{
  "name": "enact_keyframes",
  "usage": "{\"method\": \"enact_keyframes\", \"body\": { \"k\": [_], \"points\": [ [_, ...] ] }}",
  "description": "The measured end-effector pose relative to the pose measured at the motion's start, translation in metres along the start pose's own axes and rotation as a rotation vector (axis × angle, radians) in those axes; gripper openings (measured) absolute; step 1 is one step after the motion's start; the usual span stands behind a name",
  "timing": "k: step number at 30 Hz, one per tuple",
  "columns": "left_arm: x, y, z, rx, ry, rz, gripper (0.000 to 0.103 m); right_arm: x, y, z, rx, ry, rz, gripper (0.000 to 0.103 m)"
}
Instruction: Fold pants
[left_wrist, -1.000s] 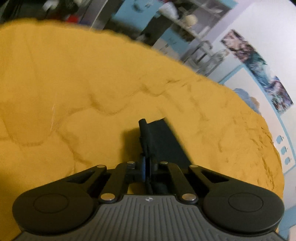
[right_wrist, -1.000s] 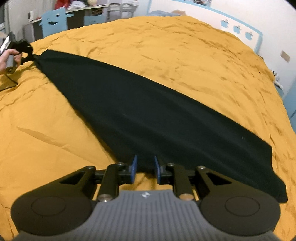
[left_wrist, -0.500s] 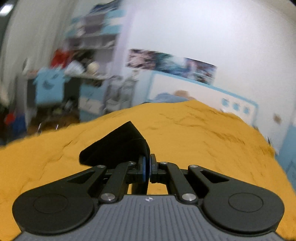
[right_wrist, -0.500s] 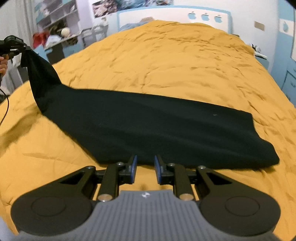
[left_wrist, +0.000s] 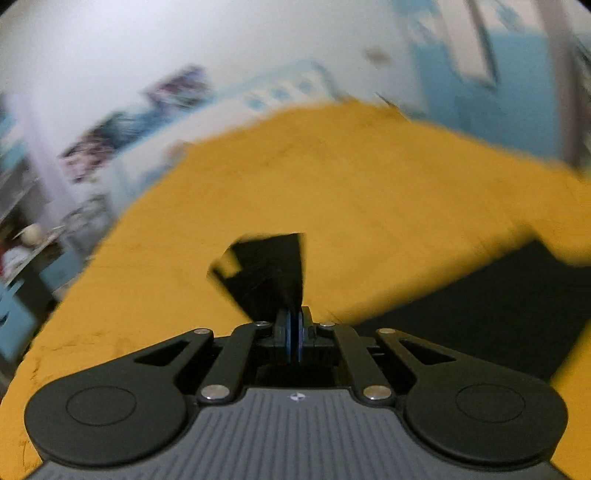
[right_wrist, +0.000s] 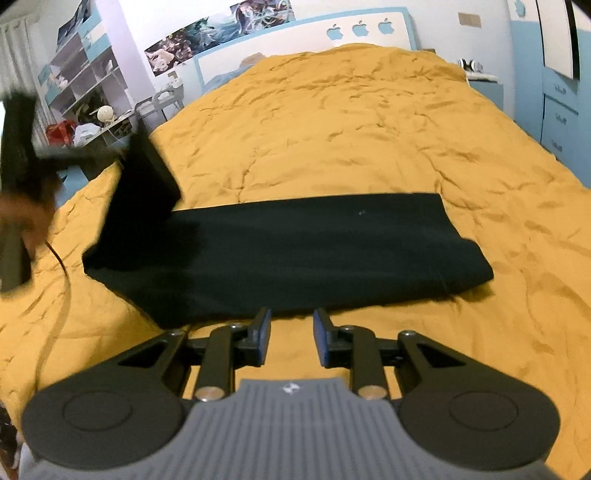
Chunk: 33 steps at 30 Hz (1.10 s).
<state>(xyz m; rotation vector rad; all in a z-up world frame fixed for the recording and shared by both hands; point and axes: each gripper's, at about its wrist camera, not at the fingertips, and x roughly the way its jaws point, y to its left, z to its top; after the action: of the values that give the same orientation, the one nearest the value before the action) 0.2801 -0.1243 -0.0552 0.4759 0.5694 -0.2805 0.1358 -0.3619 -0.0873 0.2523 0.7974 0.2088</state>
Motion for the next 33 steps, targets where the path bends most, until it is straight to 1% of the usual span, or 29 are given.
{"method": "enact_keyframes", "body": {
  "k": [3,4,6,7,10,12,14,17,18,19,21,23,24,26,27,29,30,31,33],
  "points": [
    [0.009,-0.034,-0.033,0.089,0.075,-0.063,0.003,-0.001,-0.004,-0.004,0.007,0.008,0.015,0.022],
    [0.010,-0.039,-0.040,0.099,0.094,-0.079,0.004,-0.001,-0.005,-0.006,0.008,0.011,0.020,0.022],
    [0.016,-0.037,-0.048,0.085,0.143,-0.116,0.004,0.000,-0.005,-0.008,0.012,0.018,0.030,0.022],
    [0.016,-0.037,-0.050,0.067,0.154,-0.134,0.006,0.002,-0.005,-0.009,0.015,0.023,0.036,0.022],
    [0.018,-0.027,-0.051,-0.017,0.209,-0.249,0.010,0.004,-0.001,-0.011,0.017,0.032,0.052,0.022],
    [0.017,-0.027,-0.052,-0.063,0.226,-0.309,0.012,0.007,0.001,-0.011,0.015,0.037,0.063,0.023],
    [0.021,-0.021,-0.052,-0.118,0.248,-0.383,0.015,0.009,0.003,-0.011,0.013,0.042,0.073,0.023],
    [0.015,-0.013,-0.053,-0.226,0.245,-0.471,0.015,0.010,0.005,-0.008,0.017,0.044,0.093,0.026],
    [0.010,-0.010,-0.054,-0.256,0.234,-0.484,0.015,0.011,0.006,-0.007,0.017,0.042,0.103,0.029],
    [0.005,-0.007,-0.054,-0.277,0.224,-0.487,0.017,0.012,0.007,-0.005,0.017,0.041,0.113,0.032],
    [-0.001,0.005,-0.050,-0.318,0.196,-0.485,0.017,0.017,0.008,0.001,0.022,0.036,0.136,0.035],
    [-0.006,0.016,-0.048,-0.365,0.172,-0.470,0.020,0.024,0.009,0.007,0.045,0.035,0.167,0.035],
    [-0.006,0.022,-0.046,-0.388,0.163,-0.450,0.020,0.030,0.010,0.011,0.066,0.034,0.190,0.035],
    [-0.007,0.035,-0.045,-0.444,0.160,-0.387,0.020,0.044,0.009,0.018,0.119,0.040,0.229,0.037],
    [-0.004,0.042,-0.046,-0.470,0.159,-0.353,0.020,0.051,0.010,0.022,0.145,0.047,0.245,0.042],
    [0.000,0.053,-0.050,-0.511,0.153,-0.300,0.020,0.067,0.010,0.028,0.190,0.064,0.273,0.044],
    [0.003,0.057,-0.052,-0.527,0.152,-0.291,0.020,0.076,0.012,0.031,0.205,0.075,0.278,0.044],
    [0.005,0.061,-0.053,-0.543,0.154,-0.299,0.020,0.083,0.014,0.035,0.212,0.079,0.277,0.044],
    [0.011,0.061,-0.055,-0.564,0.162,-0.345,0.020,0.096,0.018,0.040,0.217,0.081,0.271,0.041]
  ]
}}
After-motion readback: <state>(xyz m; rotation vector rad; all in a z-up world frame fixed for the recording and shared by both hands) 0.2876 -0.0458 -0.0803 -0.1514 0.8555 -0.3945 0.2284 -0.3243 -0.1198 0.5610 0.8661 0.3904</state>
